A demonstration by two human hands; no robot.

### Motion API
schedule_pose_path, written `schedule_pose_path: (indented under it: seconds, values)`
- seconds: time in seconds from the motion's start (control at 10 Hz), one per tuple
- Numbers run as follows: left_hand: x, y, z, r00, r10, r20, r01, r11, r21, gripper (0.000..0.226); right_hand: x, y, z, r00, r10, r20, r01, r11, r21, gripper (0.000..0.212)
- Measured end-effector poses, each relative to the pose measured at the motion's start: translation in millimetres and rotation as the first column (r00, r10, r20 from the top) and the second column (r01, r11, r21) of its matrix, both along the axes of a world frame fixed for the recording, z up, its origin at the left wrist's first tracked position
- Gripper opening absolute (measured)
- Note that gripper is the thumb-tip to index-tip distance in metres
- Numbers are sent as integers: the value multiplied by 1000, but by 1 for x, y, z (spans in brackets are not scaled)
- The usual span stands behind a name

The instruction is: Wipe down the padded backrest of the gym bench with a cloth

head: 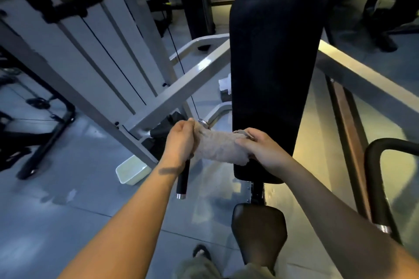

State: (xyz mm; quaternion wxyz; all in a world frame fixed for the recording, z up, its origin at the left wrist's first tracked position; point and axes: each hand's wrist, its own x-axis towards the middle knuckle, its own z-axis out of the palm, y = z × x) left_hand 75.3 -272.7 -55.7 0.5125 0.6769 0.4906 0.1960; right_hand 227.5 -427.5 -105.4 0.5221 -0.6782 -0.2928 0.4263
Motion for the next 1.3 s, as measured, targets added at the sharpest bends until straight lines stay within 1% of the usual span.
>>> schedule_pose_path:
  seconds: [0.1,0.2,0.3,0.4,0.5,0.6,0.7,0.8,0.9,1.0,1.1,1.2,1.3]
  values:
    - [-9,30,3,997,63,43,-60,997,-49,23,-9,41,-6,999,-38,-28,38,999,2,10]
    - [-20,74,-1,997,68,39,-69,997,29,24,-22,90,-12,983,-86,-161,89,996,17,11]
    - [-35,138,-5,1000,10,-2,-10,990,139,9,-41,150,-14,967,-138,-212,141,990,2,13]
    - [-47,214,-14,999,4,-35,6,965,262,7,-63,221,-11,969,-178,-172,184,983,18,11]
    - [-47,285,-20,999,-20,-45,31,964,262,23,-77,287,-14,965,-240,-108,235,970,-58,17]
    - [-46,329,-26,977,-3,-212,64,956,285,42,-82,332,-28,948,-275,-162,250,956,-156,16]
    - [-46,338,-43,927,-115,-358,228,928,293,41,-85,350,-34,948,-287,-138,247,936,-250,20]
    - [-48,330,-57,849,-332,-412,437,879,192,32,-88,345,-19,952,-294,-80,255,913,-320,15]
    - [-49,327,-61,856,-349,-381,438,882,175,32,-77,329,-17,964,-251,85,264,885,-383,28]
    - [-43,328,-48,874,-316,-368,402,896,186,31,-64,306,-8,951,-232,203,298,866,-402,28]
    - [-31,323,-16,880,-314,-355,412,878,244,32,-50,283,27,927,-237,291,334,875,-350,24]
    - [-7,310,42,895,-378,-238,434,861,264,23,-29,260,87,890,-272,365,367,904,-220,21]
    - [18,286,125,905,-409,114,386,905,179,26,-11,241,161,893,-382,238,385,922,35,29]
